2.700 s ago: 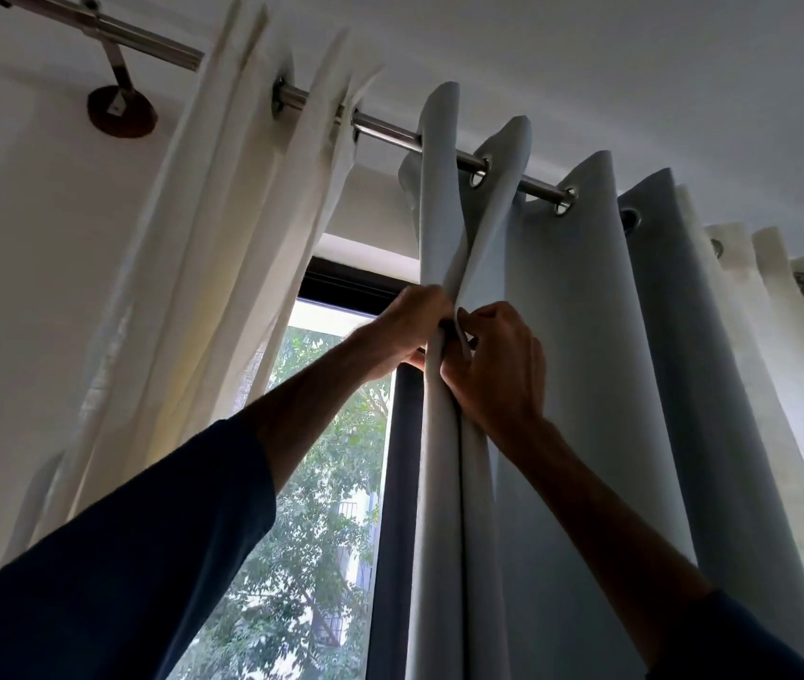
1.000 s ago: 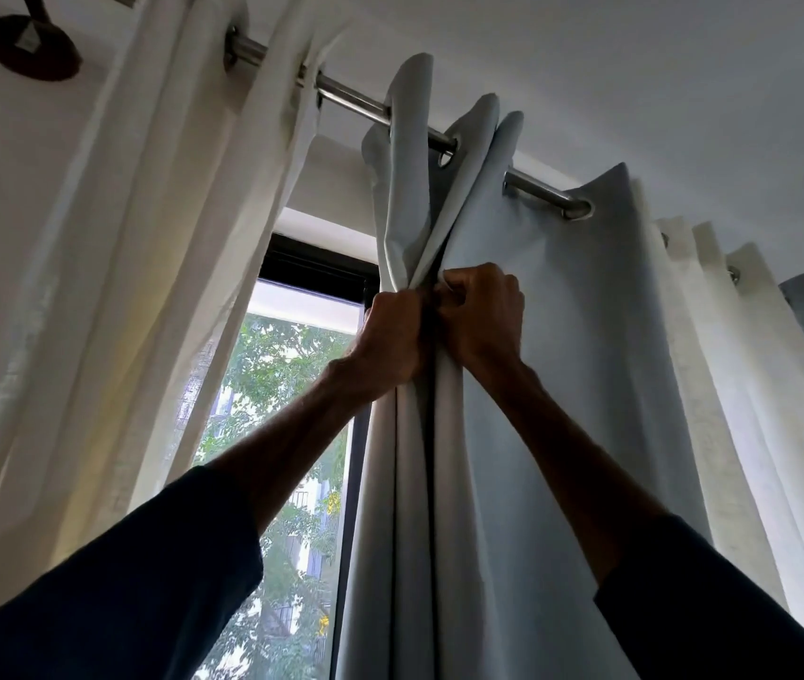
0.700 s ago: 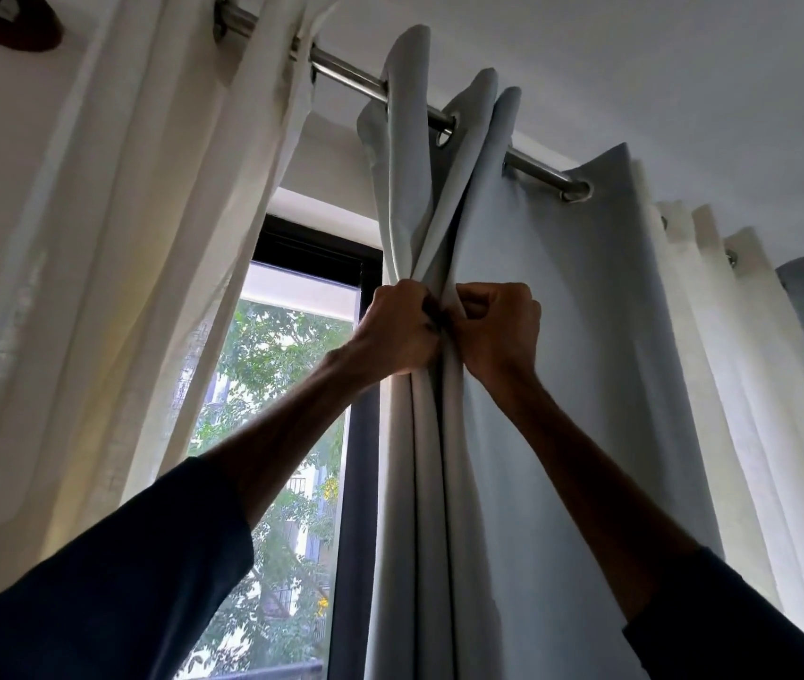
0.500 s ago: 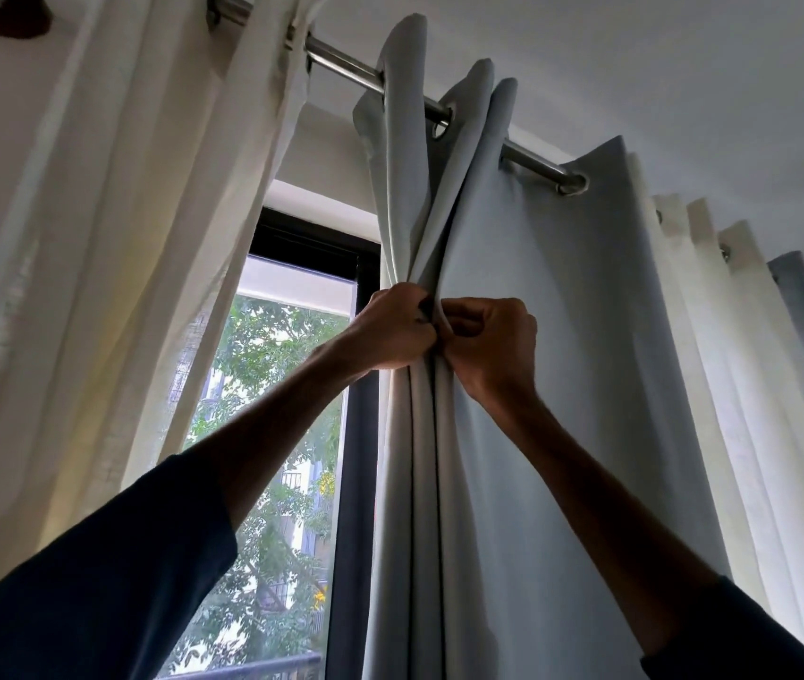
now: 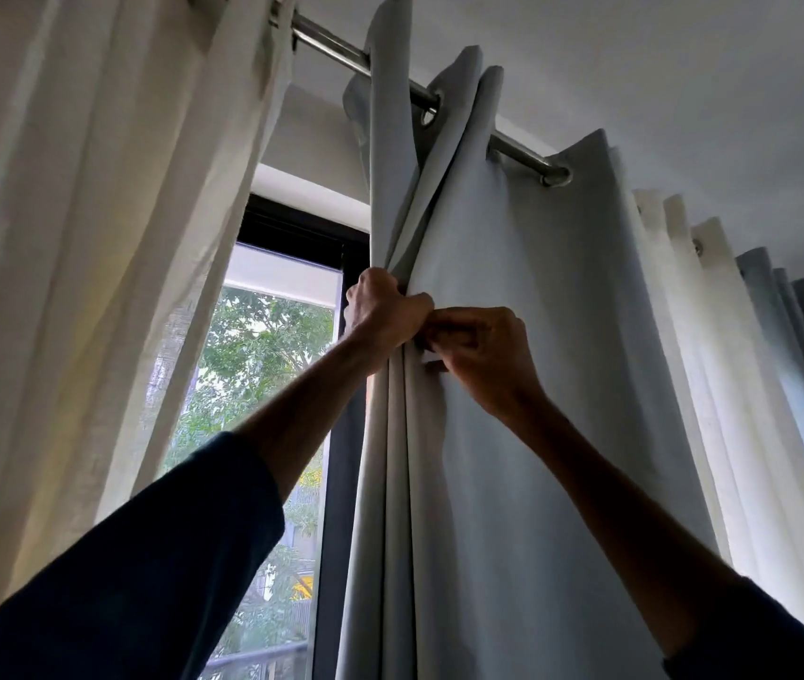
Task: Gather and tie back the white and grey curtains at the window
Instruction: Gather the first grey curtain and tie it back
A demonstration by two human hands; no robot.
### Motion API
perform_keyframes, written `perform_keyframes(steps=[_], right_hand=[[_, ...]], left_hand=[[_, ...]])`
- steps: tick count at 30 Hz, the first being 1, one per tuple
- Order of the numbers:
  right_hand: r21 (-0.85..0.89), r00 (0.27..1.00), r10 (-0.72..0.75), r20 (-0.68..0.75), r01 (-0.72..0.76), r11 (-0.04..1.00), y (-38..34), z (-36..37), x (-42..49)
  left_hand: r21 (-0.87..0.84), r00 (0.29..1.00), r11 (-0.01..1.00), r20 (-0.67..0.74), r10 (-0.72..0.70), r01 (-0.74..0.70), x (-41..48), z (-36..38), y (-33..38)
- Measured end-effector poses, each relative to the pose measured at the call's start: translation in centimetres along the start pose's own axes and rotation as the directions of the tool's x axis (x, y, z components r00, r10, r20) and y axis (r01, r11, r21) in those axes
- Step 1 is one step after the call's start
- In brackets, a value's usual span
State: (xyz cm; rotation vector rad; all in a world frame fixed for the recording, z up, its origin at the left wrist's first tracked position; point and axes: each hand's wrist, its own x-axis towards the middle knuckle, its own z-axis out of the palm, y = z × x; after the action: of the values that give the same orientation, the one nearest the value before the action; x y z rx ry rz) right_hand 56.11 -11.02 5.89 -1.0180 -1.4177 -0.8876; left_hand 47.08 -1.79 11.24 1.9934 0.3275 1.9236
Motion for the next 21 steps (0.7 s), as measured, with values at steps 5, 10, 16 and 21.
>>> perform_keyframes(steps=[5, 10, 16, 21], right_hand=[[-0.148, 0.935, 0.027, -0.352, -0.085, 0.985, 3.1, -4.8, 0.7], [-0.394, 0.824, 0.245, -0.510, -0.477, 0.786, 8.3, -9.9, 2.5], [-0.260, 0.726, 0.537, -0.430, -0.669, 0.696, 11.1, -12.0, 2.6], [-0.384, 0.796, 0.381, -0.470, -0.573, 0.724, 9.7, -10.2, 2.7]], left_hand=[[0.104, 0.997, 0.992, -0.018, 0.079, -0.077, 0.0, 1.0, -0.7], [0.123, 0.992, 0.984, -0.012, 0.128, -0.126, -0.1, 1.5, -1.6], [0.122, 0.984, 0.977, 0.029, 0.174, -0.176, 0.3, 1.4, -2.5], [0.123, 0.979, 0.971, 0.013, 0.205, -0.205, 0.1, 1.4, -2.6]])
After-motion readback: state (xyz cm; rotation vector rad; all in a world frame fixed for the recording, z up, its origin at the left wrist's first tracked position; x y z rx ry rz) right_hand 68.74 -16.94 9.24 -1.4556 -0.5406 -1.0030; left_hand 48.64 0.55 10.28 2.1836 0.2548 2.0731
